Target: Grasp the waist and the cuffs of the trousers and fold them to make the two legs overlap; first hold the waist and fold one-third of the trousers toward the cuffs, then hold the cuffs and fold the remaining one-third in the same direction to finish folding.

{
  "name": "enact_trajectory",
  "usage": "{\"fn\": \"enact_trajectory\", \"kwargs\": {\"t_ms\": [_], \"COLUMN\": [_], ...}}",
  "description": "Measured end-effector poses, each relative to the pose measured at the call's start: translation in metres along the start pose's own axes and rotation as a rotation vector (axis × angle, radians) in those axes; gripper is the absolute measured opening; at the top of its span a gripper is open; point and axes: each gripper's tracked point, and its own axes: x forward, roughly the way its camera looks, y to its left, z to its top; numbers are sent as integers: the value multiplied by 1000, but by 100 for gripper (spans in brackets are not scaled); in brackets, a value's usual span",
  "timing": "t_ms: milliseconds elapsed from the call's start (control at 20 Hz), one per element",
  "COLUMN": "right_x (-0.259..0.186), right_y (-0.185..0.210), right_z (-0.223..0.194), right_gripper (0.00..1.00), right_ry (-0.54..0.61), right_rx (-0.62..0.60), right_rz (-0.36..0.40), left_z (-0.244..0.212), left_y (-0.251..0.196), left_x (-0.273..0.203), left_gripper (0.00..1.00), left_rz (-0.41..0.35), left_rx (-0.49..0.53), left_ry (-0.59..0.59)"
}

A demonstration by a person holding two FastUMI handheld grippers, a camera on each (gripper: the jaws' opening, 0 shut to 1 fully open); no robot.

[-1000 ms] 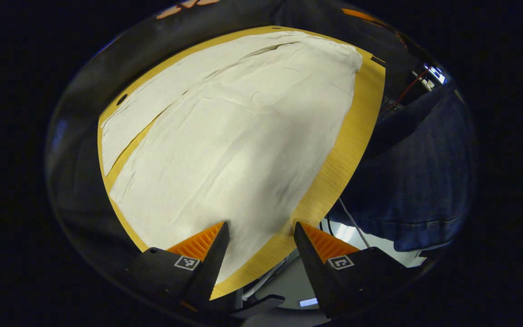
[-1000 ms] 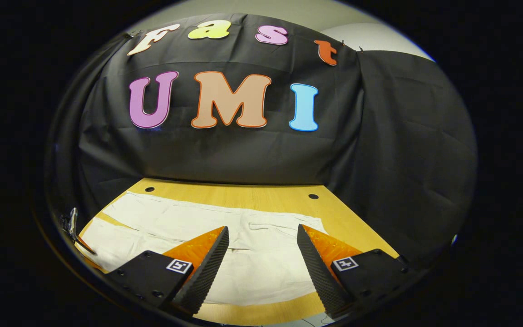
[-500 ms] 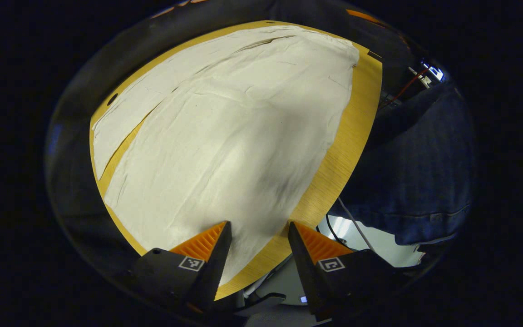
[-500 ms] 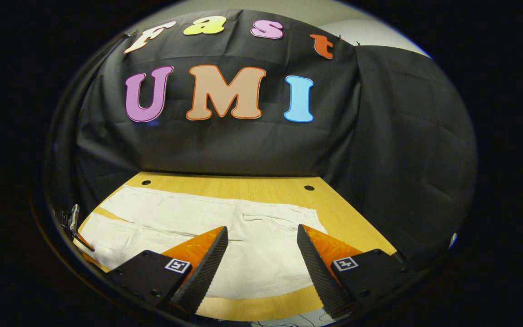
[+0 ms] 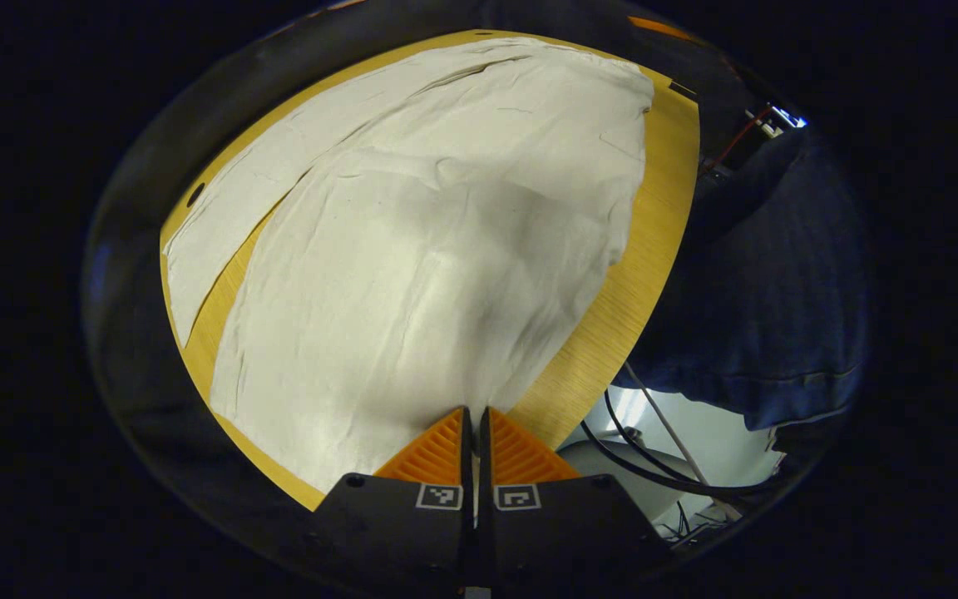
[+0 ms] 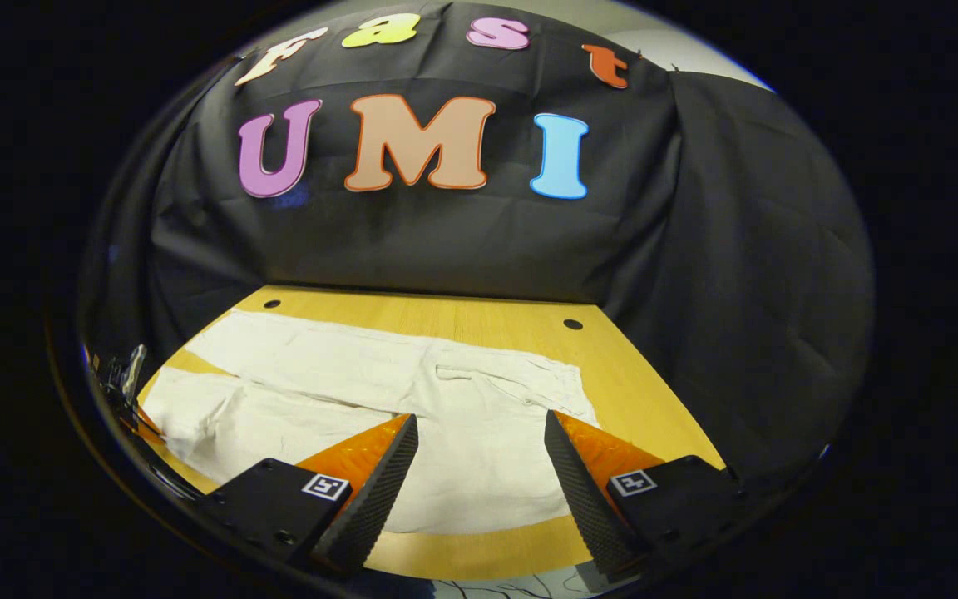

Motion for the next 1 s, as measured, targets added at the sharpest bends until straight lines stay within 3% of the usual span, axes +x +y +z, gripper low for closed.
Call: {"fn": "enact_trajectory", "kwargs": {"t_ms": [750, 1000], "right_x": [44, 56], "right_y": [-44, -48], "right_z": [-162, -184], "right_gripper": [96, 96], "right_ry": [422, 543], "right_rx": [-683, -740], "right_rz": [412, 529], "left_z": [0, -1], "left_y": [3, 2], "left_x": [-2, -1], "left_gripper": [0, 0], "left_rz": [43, 87], "left_rx": [-55, -79], "left_ry": [76, 105]}}
